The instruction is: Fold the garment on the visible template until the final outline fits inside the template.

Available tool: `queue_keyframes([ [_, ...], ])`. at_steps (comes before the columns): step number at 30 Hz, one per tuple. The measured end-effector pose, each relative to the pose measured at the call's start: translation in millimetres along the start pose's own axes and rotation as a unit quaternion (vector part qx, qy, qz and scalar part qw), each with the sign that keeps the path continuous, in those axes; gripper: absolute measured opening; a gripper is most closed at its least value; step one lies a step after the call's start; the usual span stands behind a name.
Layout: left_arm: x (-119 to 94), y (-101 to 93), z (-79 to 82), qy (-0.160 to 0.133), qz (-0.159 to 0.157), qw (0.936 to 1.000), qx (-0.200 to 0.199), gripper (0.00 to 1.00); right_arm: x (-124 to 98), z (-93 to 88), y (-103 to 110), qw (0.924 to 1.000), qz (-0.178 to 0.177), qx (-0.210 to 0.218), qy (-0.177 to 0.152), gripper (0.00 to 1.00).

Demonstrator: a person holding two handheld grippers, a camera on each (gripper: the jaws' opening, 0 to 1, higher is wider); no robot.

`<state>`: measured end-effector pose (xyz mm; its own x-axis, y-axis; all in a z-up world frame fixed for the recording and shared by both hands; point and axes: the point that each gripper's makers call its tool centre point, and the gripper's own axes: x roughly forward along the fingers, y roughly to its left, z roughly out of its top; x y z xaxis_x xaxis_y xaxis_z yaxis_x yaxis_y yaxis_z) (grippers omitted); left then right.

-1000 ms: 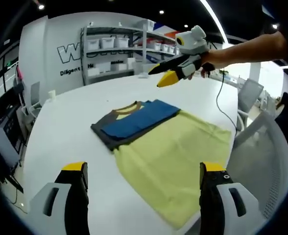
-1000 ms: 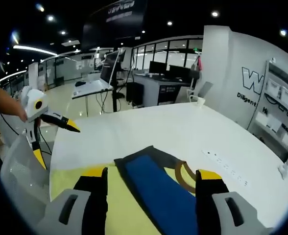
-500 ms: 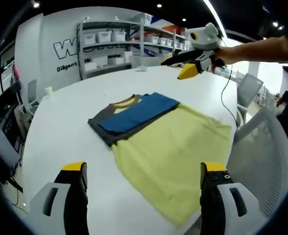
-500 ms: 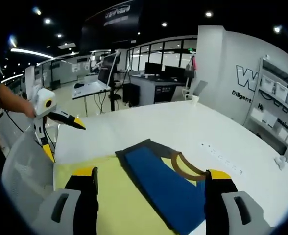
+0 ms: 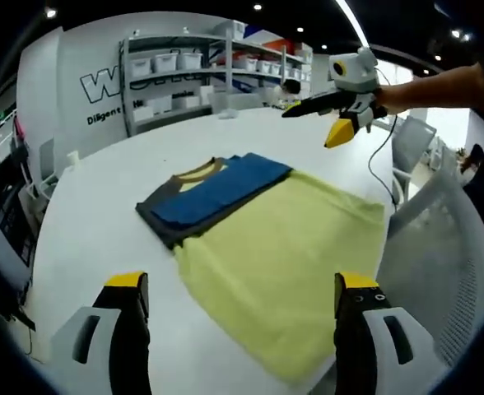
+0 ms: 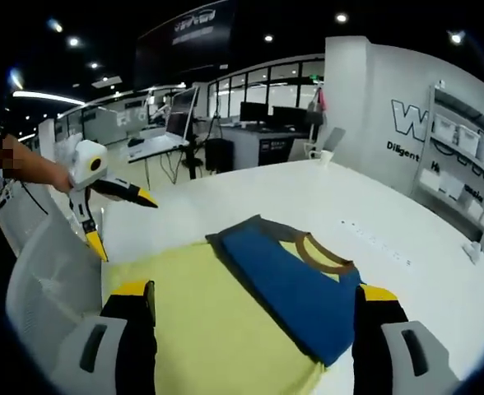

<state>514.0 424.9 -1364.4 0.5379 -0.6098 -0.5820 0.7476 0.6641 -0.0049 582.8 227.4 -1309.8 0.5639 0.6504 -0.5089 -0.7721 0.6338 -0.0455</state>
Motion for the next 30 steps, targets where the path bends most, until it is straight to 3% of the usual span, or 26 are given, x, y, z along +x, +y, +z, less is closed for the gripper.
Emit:
queue_keyframes([
  [9,2,-6.2,-4.2,0.010,-0.018,0.9994,0.027,0.88,-15,-21.5,11,0.9999,0.004,-0.008,0.009,0.97],
  [17,2,-19.8,-24.4,0.034,-0.043,0.9969,0.057,0.86,-29,-61.7,35,0.9985,0.033,-0.019,0.040,0.94],
  [26,3,-33.7,-38.2,0.053,-0.066,0.9934,0.078,0.83,-46,-99.7,56,0.9952,0.060,-0.015,0.076,0.77],
  [30,2,-36.6,-47.2,0.062,-0.076,0.9912,0.089,0.80,-53,-118.0,63,0.9927,0.066,-0.027,0.097,0.74],
])
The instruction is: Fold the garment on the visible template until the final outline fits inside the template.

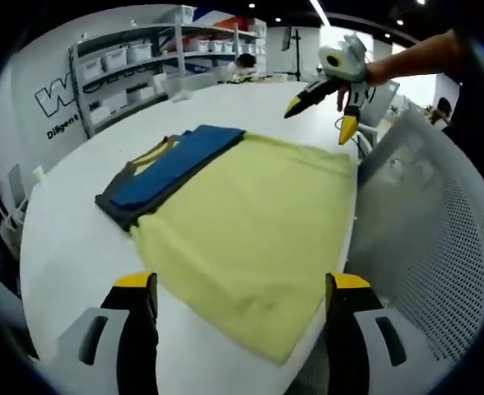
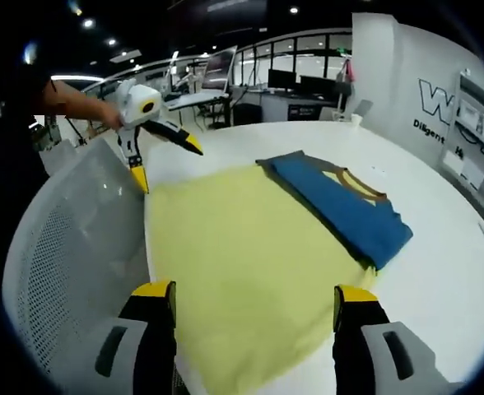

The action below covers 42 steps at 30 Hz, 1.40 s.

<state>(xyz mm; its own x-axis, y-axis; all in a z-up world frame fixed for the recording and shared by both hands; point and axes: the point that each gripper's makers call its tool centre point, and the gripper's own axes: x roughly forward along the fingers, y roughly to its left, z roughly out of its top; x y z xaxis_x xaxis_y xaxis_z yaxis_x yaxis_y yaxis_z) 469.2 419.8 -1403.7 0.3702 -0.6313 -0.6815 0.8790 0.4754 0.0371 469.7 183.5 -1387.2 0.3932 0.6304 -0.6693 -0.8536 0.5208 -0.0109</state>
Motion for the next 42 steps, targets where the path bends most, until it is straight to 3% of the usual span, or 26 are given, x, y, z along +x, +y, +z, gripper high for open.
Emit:
queue_keyframes([
  [12,1,-18.9,-30.6,0.038,-0.037,0.9985,0.014,0.63,-9,-57.2,16,0.9977,0.009,0.003,0.067,0.58],
  [15,3,-21.0,-35.3,0.046,-0.040,0.9980,0.016,0.59,-10,-67.8,18,0.9967,0.012,0.013,0.079,0.53],
  [18,6,-22.2,-39.0,0.054,-0.043,0.9974,0.020,0.59,-13,-78.6,15,0.9954,0.006,-0.017,0.094,0.52],
  [20,7,-21.3,-38.3,0.058,-0.042,0.9972,0.021,0.58,-14,-83.7,15,0.9948,0.009,-0.002,0.101,0.50],
  [25,10,-25.0,-44.9,0.074,-0.054,0.9955,0.024,0.47,-18,-92.7,21,0.9929,0.019,-0.021,0.115,0.46],
  [31,11,-22.6,-42.6,0.072,-0.047,0.9961,0.020,0.44,-19,-97.8,19,0.9909,0.018,-0.042,0.126,0.41],
  [36,6,-23.5,-45.9,0.079,-0.050,0.9952,0.028,0.40,-18,-85.1,17,0.9849,0.006,-0.129,0.116,0.41],
  [42,1,-25.3,-50.1,0.093,-0.055,0.9920,0.066,0.39,-14,-90.5,26,0.9837,0.029,-0.123,0.128,0.35],
])
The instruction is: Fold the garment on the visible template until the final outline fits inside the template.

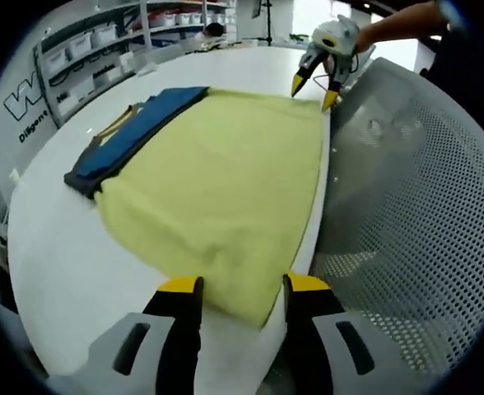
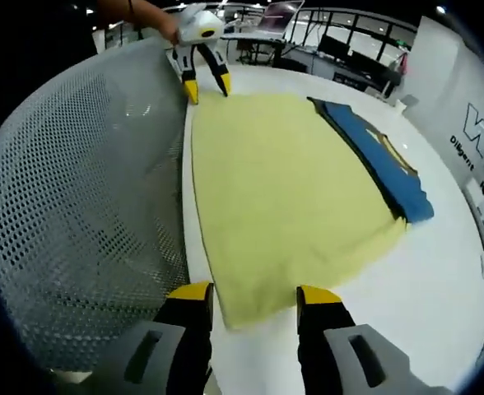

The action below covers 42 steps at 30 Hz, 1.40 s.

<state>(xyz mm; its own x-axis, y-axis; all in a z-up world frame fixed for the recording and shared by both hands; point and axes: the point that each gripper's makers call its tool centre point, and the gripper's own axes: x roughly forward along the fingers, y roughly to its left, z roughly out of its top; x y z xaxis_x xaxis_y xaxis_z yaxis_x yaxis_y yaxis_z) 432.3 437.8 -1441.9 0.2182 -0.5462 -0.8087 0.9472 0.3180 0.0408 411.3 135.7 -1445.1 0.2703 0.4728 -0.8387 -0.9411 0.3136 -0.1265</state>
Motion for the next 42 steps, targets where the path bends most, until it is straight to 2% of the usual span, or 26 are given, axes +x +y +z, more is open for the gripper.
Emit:
queue_keyframes([
  [1,-3,-1.6,-7.5,0.025,-0.006,0.9995,0.017,0.37,1,-1.3,0,1.0000,0.000,0.003,0.002,0.34],
  [2,-3,-4.8,-4.1,0.014,-0.009,0.9997,0.018,0.35,1,-1.6,0,1.0000,0.001,0.004,0.001,0.34],
  [6,-2,-9.5,-2.4,0.019,-0.017,0.9992,0.030,0.28,1,-1.4,2,0.9999,0.009,0.011,0.002,0.29],
  [11,-1,-10.8,-2.9,0.019,-0.018,0.9997,0.003,0.24,2,-1.3,14,0.9993,0.033,0.012,0.008,0.13],
  [15,1,-13.5,-2.0,0.012,-0.014,0.9998,0.012,0.10,2,-0.9,14,0.9994,0.032,0.011,0.011,0.08],
  [16,2,-8.4,-1.6,0.013,0.002,0.9998,0.018,0.04,2,-1.1,13,0.9995,0.027,0.011,0.013,0.05],
  [17,2,-8.1,-2.2,0.015,0.000,0.9996,0.025,0.03,3,-1.3,11,0.9996,0.021,0.007,0.015,0.00],
  [19,1,-9.1,-1.8,0.018,-0.005,0.9997,0.013,0.03,3,-1.5,9,0.9997,0.014,0.004,0.017,0.00],
  [23,1,-7.0,-2.9,0.023,-0.006,0.9995,0.021,0.03,3,-1.5,8,0.9996,0.015,0.011,0.020,0.00],
  [25,0,-4.8,-4.1,0.028,-0.005,0.9996,0.008,0.03,3,-1.5,9,0.9995,0.014,0.010,0.026,0.00],
  [33,-4,-4.9,-8.2,0.044,-0.007,0.9990,0.006,0.03,-5,0.9,13,0.9989,0.028,0.024,0.029,0.00],
  [38,-12,-6.7,-3.1,0.045,-0.009,0.9989,0.014,0.03,-13,6.2,14,0.9987,0.033,0.022,0.031,0.00],
  [42,-22,-1.3,5.7,0.038,-0.007,0.9990,0.021,0.03,-19,9.4,10,0.9983,0.036,0.037,0.027,0.00],
])
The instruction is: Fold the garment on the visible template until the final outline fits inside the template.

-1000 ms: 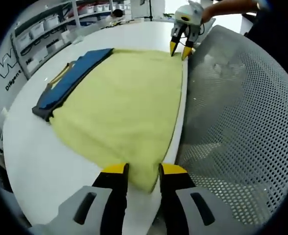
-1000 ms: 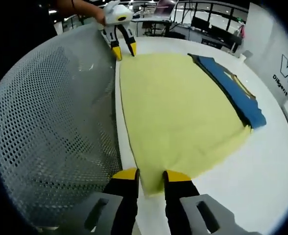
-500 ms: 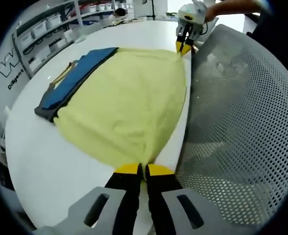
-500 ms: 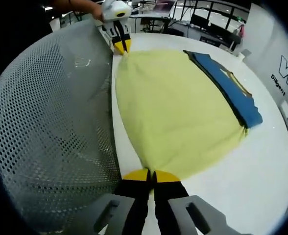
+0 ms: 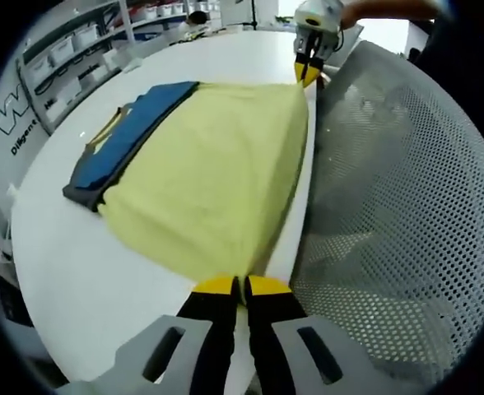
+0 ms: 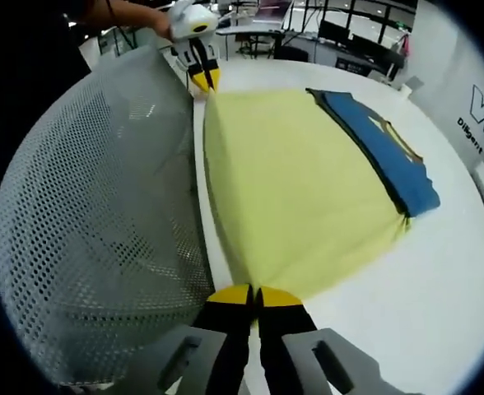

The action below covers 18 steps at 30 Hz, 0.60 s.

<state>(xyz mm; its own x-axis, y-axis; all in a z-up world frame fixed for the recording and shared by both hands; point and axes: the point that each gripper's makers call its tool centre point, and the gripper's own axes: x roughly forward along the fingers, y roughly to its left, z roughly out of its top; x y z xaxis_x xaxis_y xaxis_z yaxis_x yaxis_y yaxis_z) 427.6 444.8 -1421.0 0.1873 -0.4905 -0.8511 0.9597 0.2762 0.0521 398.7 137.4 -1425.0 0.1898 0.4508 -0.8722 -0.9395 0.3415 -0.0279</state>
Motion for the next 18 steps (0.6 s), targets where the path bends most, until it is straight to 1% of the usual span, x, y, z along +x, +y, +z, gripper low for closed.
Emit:
queue_keyframes([
  [3,-7,5.2,7.3,-0.005,0.005,1.0000,0.005,0.03,-5,4.0,-2,1.0000,0.004,0.009,-0.001,0.00],
  [6,-12,10.2,10.5,-0.005,0.009,0.9999,0.007,0.03,-10,8.5,-1,1.0000,0.006,-0.002,0.001,0.00],
  [11,-22,11.5,13.2,-0.001,0.004,0.9998,0.019,0.03,-23,19.4,0,0.9999,0.011,-0.010,-0.002,0.00],
  [18,-37,11.5,22.0,0.004,-0.003,0.9998,0.021,0.03,-36,26.7,2,0.9995,0.023,-0.020,0.003,0.00],
])
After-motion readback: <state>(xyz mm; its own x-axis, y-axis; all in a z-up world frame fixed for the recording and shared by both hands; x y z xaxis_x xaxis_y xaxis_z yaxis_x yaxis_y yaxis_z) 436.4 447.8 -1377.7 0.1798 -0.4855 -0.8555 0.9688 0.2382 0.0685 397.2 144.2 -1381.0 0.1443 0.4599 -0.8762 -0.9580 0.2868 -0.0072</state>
